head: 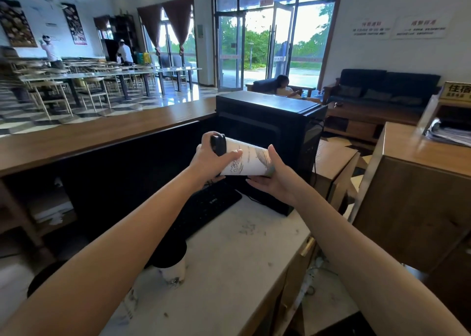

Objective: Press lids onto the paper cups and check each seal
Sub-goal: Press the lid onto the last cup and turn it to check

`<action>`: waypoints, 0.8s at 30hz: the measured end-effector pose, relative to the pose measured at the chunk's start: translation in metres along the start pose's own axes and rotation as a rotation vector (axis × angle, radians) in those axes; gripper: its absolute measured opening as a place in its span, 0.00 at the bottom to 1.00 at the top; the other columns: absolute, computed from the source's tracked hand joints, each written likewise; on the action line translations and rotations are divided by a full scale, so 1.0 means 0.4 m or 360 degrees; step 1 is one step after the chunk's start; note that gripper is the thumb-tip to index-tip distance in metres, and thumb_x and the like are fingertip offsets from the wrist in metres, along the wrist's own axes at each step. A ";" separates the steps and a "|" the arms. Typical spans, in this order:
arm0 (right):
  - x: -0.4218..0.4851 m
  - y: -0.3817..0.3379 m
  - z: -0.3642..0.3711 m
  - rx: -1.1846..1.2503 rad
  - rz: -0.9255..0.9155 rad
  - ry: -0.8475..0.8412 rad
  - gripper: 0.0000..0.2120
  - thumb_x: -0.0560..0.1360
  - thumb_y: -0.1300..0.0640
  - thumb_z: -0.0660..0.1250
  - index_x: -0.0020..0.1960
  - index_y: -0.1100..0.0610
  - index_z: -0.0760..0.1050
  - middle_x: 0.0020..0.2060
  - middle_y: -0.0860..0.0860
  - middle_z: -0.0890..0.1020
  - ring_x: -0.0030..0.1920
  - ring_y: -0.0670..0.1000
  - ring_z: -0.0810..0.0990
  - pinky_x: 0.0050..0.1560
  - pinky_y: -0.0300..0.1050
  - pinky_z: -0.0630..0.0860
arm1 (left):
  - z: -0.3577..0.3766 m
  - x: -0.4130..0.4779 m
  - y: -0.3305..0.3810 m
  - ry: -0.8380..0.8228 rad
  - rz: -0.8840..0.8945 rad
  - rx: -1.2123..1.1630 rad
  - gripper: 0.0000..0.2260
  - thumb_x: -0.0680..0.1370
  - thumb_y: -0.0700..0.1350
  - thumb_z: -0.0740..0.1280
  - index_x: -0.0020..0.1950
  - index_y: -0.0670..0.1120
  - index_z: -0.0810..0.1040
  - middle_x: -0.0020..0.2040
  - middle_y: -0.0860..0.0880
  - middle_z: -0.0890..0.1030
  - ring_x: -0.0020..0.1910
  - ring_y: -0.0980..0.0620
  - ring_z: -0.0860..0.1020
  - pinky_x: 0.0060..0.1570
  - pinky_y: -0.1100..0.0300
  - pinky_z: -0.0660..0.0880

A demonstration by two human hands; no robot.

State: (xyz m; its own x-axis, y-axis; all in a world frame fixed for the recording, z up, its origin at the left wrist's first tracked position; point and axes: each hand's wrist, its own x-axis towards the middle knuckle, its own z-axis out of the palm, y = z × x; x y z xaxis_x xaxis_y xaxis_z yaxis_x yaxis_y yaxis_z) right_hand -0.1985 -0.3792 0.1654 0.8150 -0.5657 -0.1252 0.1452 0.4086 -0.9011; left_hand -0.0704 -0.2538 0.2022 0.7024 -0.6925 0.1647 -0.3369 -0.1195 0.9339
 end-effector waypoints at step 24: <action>-0.025 0.064 0.042 0.0837 -0.0411 -0.0294 0.18 0.72 0.54 0.64 0.60 0.58 0.72 0.55 0.57 0.80 0.62 0.55 0.75 0.62 0.50 0.75 | -0.037 -0.056 -0.027 -0.0079 0.0364 0.0172 0.33 0.66 0.47 0.76 0.65 0.54 0.62 0.63 0.47 0.70 0.57 0.48 0.74 0.52 0.56 0.77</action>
State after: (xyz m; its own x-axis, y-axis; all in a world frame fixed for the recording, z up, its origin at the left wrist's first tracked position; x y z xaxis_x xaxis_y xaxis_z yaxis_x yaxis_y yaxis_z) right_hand -0.1935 -0.3510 0.1506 0.7936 -0.5793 0.1862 0.5699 0.6003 -0.5612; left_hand -0.0734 -0.2266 0.1932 0.5695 -0.7442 0.3492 -0.5500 -0.0293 0.8346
